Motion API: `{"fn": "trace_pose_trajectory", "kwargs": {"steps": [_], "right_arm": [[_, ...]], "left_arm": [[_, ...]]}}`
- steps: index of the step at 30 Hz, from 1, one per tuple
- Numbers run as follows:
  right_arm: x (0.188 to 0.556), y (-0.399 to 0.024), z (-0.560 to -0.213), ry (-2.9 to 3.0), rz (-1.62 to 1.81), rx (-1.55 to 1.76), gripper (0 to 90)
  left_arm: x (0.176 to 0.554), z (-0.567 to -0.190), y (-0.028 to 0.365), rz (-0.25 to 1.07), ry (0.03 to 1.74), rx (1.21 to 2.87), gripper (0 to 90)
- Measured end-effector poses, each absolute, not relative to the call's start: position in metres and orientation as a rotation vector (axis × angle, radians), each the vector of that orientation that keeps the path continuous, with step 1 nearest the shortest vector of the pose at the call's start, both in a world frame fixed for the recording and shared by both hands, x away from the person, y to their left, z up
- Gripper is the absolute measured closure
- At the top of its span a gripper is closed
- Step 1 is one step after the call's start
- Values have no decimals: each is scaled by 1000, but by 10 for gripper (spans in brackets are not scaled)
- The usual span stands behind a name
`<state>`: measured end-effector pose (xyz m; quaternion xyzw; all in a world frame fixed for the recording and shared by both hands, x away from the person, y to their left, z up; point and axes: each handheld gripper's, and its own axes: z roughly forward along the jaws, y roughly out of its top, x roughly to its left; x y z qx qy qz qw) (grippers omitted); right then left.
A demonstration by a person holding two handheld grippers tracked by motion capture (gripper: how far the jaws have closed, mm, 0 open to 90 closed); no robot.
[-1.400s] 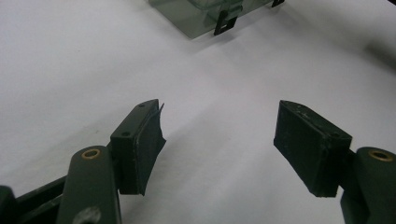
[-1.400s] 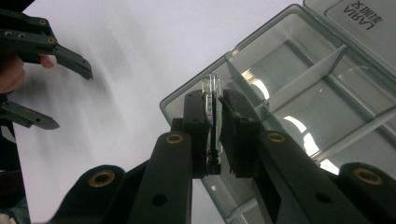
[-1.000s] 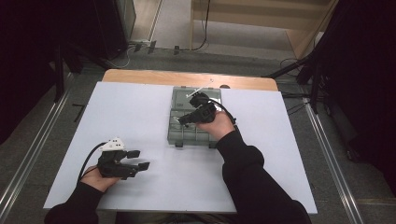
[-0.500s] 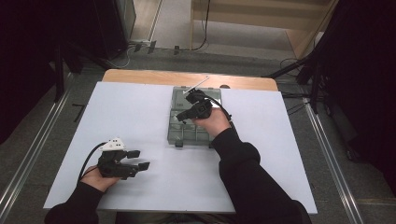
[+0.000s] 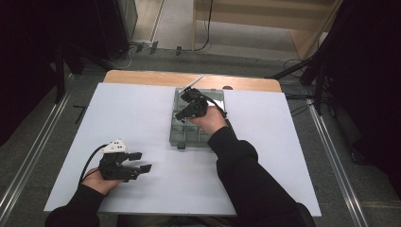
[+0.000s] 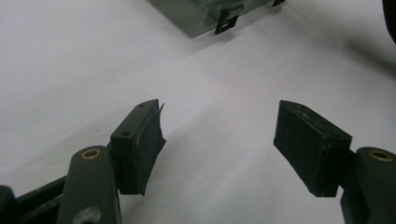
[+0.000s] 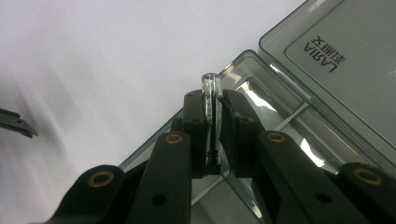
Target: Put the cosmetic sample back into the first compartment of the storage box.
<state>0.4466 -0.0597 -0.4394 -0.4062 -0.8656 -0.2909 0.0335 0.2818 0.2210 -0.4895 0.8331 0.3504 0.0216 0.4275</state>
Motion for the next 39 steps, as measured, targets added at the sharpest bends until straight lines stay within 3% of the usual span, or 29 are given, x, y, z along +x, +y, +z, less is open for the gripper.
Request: {"fn": "trace_pose_trajectory", "kwargs": {"steps": [24,32,39], "right_arm": [[462,-43,-462,-2665,-753,-1404,815],[456,-52,-449,-2649,-821,-1369,687],[440,-67,-431,-2638,-964,-1261,513]], "left_arm": [[282,-489,221,52,872,2080,322],[282,-490,221,52,874,2079,322],[282,-490,221,56,875,2080,322]]}}
